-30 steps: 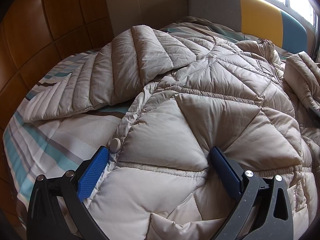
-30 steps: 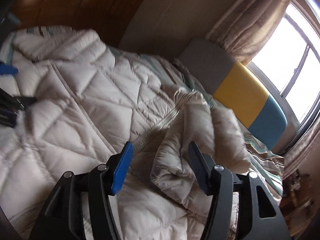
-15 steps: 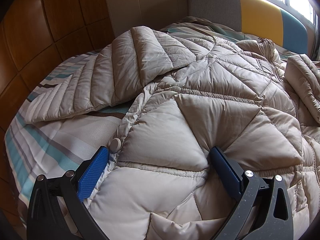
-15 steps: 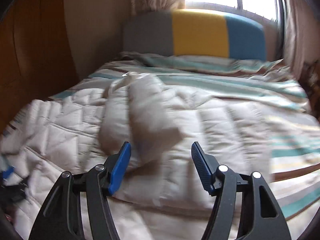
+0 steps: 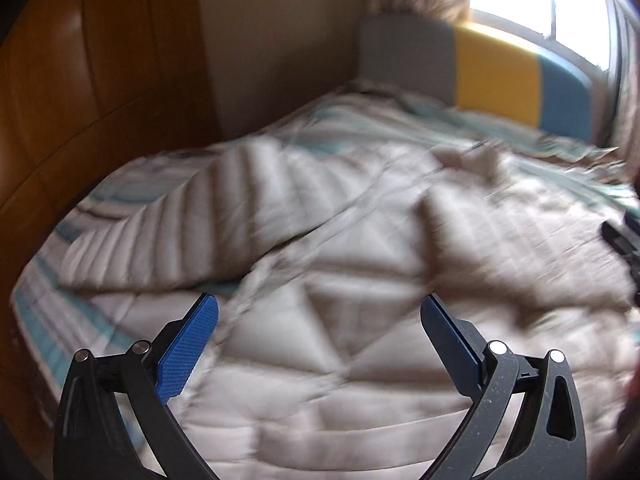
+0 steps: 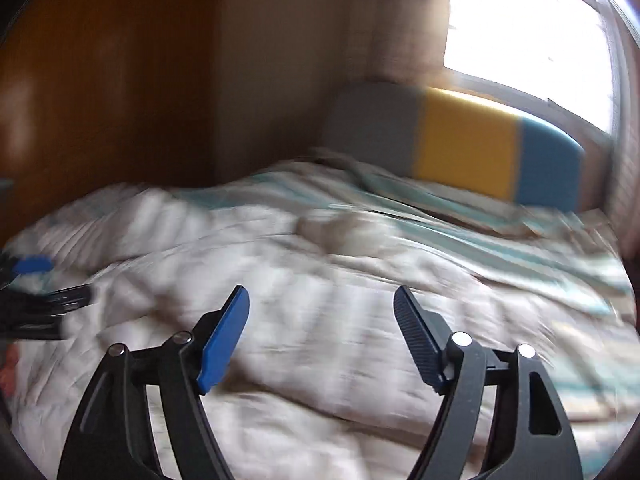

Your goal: Fold large clothes

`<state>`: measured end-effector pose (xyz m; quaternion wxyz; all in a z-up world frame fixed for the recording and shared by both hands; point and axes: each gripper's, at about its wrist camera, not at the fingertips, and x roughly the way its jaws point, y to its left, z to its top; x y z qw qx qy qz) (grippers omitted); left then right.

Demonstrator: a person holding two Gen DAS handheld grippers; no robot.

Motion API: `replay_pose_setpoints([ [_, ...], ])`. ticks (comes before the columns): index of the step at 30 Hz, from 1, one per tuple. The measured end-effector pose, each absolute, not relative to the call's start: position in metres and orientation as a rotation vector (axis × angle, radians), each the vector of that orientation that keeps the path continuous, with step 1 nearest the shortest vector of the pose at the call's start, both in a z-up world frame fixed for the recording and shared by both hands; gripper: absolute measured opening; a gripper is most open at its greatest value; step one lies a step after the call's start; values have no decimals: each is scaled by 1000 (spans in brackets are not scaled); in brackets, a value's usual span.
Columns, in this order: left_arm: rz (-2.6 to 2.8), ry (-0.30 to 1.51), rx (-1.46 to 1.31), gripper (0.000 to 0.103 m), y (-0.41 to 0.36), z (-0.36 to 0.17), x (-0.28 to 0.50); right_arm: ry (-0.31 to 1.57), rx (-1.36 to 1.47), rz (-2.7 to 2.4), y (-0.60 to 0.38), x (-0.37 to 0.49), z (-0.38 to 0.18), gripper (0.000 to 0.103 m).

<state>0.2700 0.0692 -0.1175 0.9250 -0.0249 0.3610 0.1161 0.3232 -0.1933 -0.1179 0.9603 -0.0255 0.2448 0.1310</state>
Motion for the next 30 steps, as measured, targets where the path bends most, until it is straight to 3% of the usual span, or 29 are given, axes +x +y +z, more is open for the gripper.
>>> replay_pose_setpoints([
  [6, 77, 801, -2, 100, 1, -125, 326, 653, 114, 11, -268, 357, -134, 72],
  [13, 127, 891, 70, 95, -27, -170, 393, 776, 218, -16, -304, 392, -170, 52],
  [20, 129, 885, 80, 100, -13, -199, 421, 850, 152, -50, -292, 411, -204, 53],
  [30, 128, 886, 64, 100, -10, -202, 423, 774, 118, -49, -288, 384, -189, 53],
])
